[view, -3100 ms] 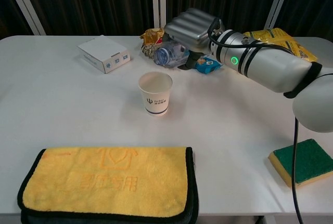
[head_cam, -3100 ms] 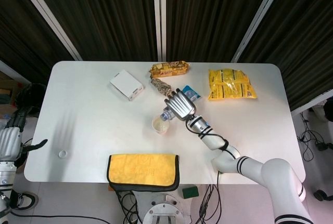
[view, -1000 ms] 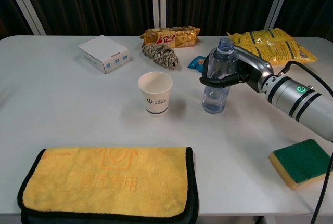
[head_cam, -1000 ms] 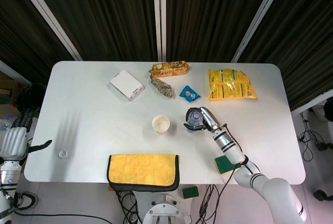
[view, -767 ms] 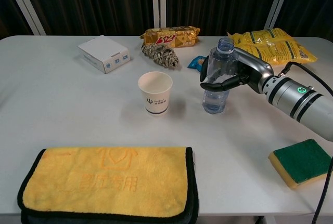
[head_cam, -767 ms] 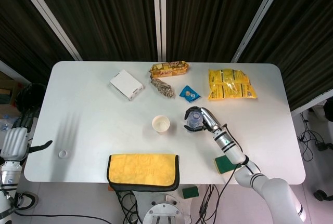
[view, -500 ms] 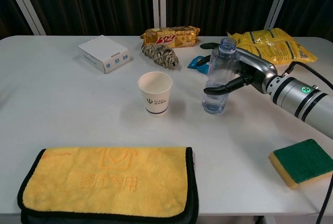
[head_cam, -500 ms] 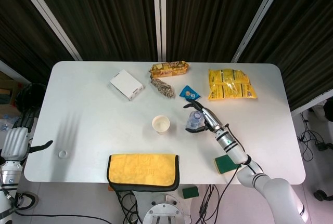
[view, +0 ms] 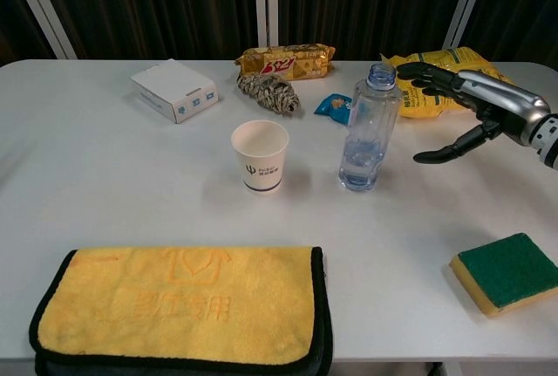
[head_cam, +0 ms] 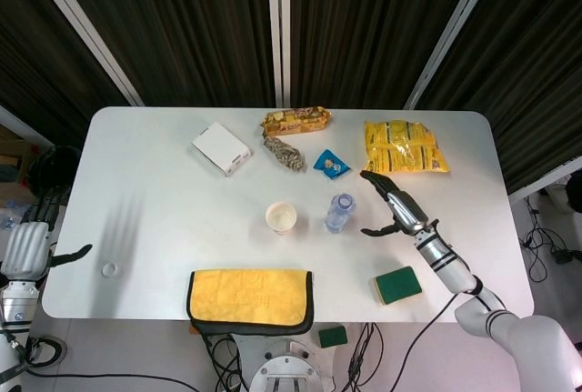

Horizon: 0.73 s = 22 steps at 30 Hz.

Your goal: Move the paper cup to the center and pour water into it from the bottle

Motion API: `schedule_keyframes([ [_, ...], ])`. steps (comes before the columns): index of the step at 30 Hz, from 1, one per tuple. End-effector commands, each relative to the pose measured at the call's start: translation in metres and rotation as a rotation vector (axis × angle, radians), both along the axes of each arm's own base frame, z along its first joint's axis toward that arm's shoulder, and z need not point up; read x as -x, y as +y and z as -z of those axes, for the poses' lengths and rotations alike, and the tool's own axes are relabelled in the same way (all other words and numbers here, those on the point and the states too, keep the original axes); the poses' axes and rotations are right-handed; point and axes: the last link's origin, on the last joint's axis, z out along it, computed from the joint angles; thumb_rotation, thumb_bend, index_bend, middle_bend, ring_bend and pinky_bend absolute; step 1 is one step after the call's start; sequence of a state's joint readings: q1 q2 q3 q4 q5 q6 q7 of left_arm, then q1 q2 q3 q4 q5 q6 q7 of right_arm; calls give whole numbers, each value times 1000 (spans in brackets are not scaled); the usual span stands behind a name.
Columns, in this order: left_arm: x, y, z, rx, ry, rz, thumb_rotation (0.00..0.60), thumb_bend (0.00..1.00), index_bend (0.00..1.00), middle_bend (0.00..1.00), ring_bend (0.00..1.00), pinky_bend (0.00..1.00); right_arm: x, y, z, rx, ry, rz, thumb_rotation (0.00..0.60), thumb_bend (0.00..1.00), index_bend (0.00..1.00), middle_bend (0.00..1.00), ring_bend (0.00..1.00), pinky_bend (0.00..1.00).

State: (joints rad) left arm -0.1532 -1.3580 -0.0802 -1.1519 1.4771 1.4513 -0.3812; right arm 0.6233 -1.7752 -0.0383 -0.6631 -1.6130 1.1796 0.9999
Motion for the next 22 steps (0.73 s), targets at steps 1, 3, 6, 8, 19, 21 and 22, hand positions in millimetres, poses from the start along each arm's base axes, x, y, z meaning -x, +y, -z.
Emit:
schedule_keyframes([
  [1,-2,-1,-2,4,17,0,600,46,54,87,9,171,39,36,-67,192,289,0,600,0,0,0,0,0],
  [3,-2,-2,-5,16,33,-6,600,39,54,86,9,171,48,55,-93,287,388,30,600,1,0,0,0,0],
  [6,-3,-6,-17,7,83,-12,600,22,55,77,9,171,59,85,-122,424,485,99,600,20,0,0,0,0],
  [8,-5,-12,-25,-4,140,-10,600,21,54,76,9,171,69,108,-136,495,552,152,600,26,0,0,0,0],
  [19,1,-56,-16,80,326,-38,600,19,61,53,0,153,102,166,-147,526,624,286,600,19,0,0,0,0],
  [21,-2,-58,-17,61,321,-22,600,18,64,53,0,149,102,166,-146,527,618,284,600,19,0,0,0,0],
  [22,-3,-59,-17,52,317,-14,600,17,64,53,0,148,102,165,-145,525,613,284,600,19,0,0,0,0],
])
